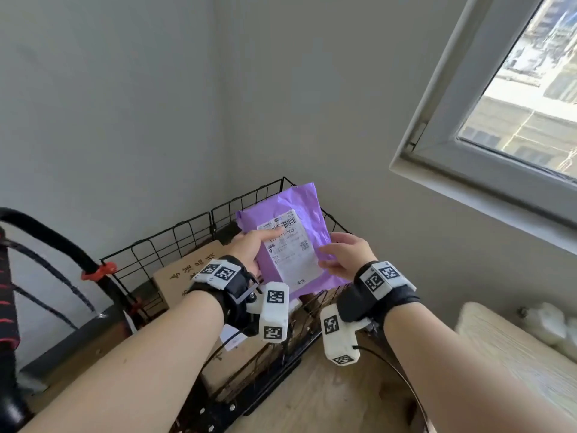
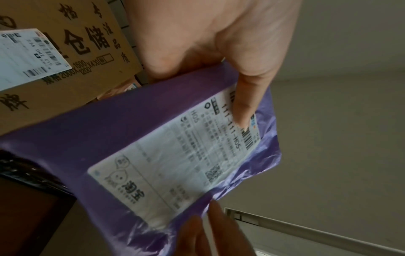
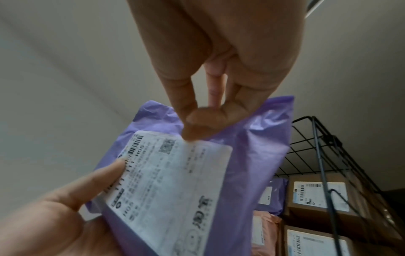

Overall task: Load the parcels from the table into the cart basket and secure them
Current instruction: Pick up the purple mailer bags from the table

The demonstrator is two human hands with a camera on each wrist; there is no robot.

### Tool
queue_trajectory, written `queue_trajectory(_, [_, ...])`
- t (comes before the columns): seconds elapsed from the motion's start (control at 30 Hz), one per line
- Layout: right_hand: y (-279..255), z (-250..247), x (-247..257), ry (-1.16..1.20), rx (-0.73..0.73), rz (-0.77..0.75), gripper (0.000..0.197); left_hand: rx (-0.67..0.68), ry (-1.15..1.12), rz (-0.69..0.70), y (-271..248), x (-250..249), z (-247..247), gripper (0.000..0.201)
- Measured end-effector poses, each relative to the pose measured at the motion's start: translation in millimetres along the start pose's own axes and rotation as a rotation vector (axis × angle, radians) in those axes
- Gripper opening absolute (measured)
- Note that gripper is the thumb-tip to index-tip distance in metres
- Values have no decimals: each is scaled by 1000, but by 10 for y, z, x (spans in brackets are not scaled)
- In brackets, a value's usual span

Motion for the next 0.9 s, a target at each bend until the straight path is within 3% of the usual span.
queue_trajectory(0.13, [440,275,164,-3,6,-2,10,51,31,-62,383,-150,-62,36])
queue_trajectory(0.3, [960,448,127,-76,-31,36,22,20,79,-37,838,-281,-280,40])
queue_trajectory(0.47, [1456,554,-51,-166,-9,121,23,-84,210,-75,1337,-210,-585,14])
queue_trajectory(0.63, [1994,664,-496,-272,16,299,26,-156,252,-169,1768,68,-817,40])
queue_trajectory(0.9, [2837,854,-1466,-412,203,522,23,-276,280,-405,2501,773,-994,17])
Point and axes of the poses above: each hand's wrist, its own y-axis towards the middle knuckle, its own z-axis out of the palm, x = y × z, the point moved 6 cm from there along y, towards the middle knuckle, and after that the axes turned 1 degree about x, right-handed, at the moved point
